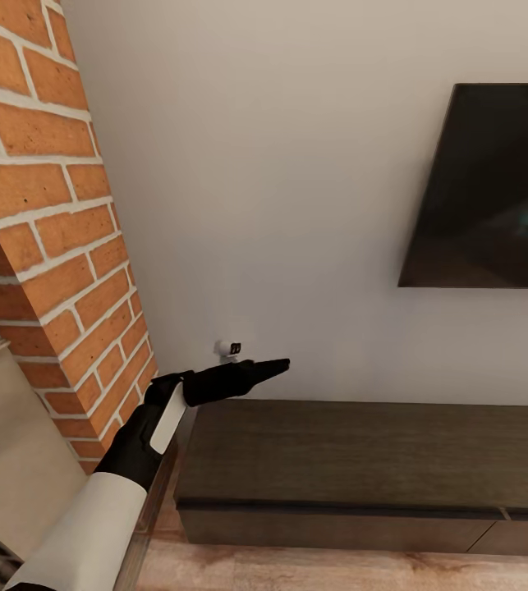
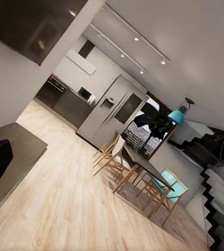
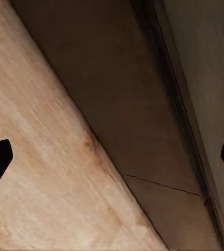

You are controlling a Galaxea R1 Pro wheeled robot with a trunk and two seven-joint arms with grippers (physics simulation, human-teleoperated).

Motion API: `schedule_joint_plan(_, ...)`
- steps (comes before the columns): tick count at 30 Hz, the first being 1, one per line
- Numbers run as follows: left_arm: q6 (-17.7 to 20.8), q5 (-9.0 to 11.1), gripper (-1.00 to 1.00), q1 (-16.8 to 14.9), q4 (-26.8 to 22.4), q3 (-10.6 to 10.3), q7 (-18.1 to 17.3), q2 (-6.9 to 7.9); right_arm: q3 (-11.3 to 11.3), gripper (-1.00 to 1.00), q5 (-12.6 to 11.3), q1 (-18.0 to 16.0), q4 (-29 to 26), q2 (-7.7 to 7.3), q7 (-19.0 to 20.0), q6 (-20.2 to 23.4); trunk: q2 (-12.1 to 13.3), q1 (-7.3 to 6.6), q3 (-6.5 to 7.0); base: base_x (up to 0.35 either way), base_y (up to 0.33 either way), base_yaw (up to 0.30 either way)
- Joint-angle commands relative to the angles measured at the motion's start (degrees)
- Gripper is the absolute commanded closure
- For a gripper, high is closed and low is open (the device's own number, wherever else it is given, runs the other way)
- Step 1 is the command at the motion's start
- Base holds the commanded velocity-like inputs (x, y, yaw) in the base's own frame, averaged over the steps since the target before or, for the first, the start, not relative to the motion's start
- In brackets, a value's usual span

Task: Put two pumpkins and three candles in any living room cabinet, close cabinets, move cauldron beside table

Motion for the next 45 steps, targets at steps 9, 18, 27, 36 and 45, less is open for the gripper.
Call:
schedule_joint_plan(9,0.7,-0.2,-1.0,0.0,-0.3,-0.2,0.1,-0.12,0.2,-1.0,8.0,-0.7,-6.2,3.27,-20.4,11.7,0.0,0.0,0.0,0.0,0.0,0.0)
schedule_joint_plan(18,0.8,0.1,-1.0,0.0,-0.1,-0.2,7.6,-0.24,0.0,-1.0,8.0,-5.3,-5.6,2.85,-21.7,11.8,0.0,0.0,0.0,0.0,0.0,0.0)
schedule_joint_plan(27,0.5,0.0,-1.0,0.1,-0.2,-0.2,9.1,-0.36,-1.7,-1.0,7.9,-7.7,-4.1,2.77,-21.3,11.3,0.0,0.0,0.0,0.0,0.0,0.0)
schedule_joint_plan(36,-0.5,0.1,-1.0,0.2,0.1,-0.1,9.2,-0.25,-1.8,-1.0,8.0,-7.7,-3.9,2.83,-21.3,11.2,0.0,0.0,0.0,0.0,0.0,0.0)
schedule_joint_plan(45,-0.6,0.2,-1.0,0.3,0.4,-0.1,9.3,-0.26,-1.6,-1.0,8.1,-7.7,-3.8,2.79,-21.5,10.3,0.0,0.0,0.0,0.0,0.0,0.0)
